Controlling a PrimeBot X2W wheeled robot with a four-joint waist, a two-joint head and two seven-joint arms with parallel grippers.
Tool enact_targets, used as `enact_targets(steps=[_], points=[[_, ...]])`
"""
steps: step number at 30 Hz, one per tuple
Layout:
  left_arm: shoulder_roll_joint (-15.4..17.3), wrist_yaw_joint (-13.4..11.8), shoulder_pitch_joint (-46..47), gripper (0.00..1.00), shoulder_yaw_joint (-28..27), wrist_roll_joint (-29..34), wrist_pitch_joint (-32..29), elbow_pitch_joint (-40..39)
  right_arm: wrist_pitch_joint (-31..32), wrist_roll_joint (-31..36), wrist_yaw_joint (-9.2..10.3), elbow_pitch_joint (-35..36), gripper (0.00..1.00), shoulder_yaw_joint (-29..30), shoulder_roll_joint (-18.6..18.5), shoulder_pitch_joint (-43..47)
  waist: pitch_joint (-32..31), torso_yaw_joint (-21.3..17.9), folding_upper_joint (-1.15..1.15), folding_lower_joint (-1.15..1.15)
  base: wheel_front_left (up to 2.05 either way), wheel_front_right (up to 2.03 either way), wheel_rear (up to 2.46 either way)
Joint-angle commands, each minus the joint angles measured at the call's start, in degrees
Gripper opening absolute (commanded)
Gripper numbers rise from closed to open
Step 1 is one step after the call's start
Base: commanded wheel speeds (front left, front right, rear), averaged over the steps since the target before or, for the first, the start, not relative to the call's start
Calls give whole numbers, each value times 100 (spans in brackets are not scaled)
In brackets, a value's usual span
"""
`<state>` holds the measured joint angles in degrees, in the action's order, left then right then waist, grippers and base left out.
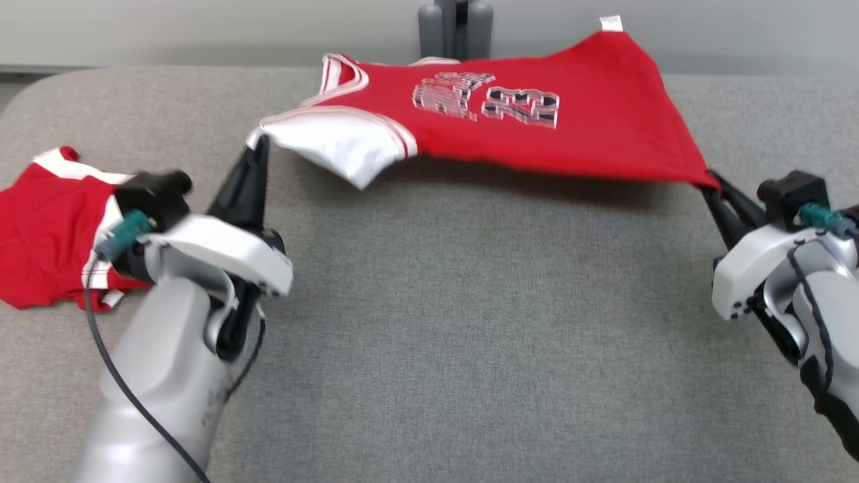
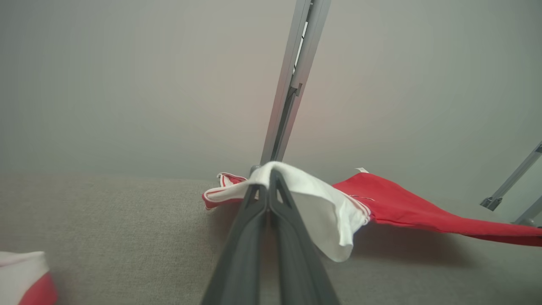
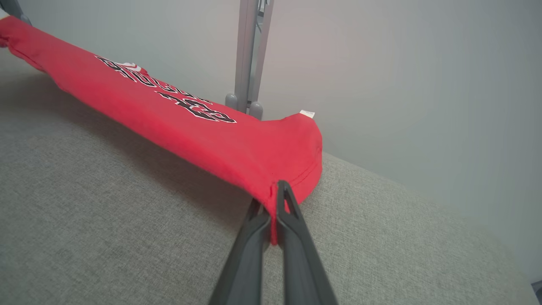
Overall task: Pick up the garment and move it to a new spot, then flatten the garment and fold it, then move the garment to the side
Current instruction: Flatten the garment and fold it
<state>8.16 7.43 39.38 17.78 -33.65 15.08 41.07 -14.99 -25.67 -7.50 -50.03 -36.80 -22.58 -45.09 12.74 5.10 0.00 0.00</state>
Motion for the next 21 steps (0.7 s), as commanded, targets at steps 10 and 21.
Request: enact_targets(steps=[10,21], points=[[133,-11,-965,0,324,797,16,-407,-26,156,1,40,0,-758,-211,400,-531,87,0,0,0,0,0],[347,-139,-1910,0,600,1353,16,-880,-26,209,2,52,0,-1502,-485,789,-1048,239,0,0,0,0,0]])
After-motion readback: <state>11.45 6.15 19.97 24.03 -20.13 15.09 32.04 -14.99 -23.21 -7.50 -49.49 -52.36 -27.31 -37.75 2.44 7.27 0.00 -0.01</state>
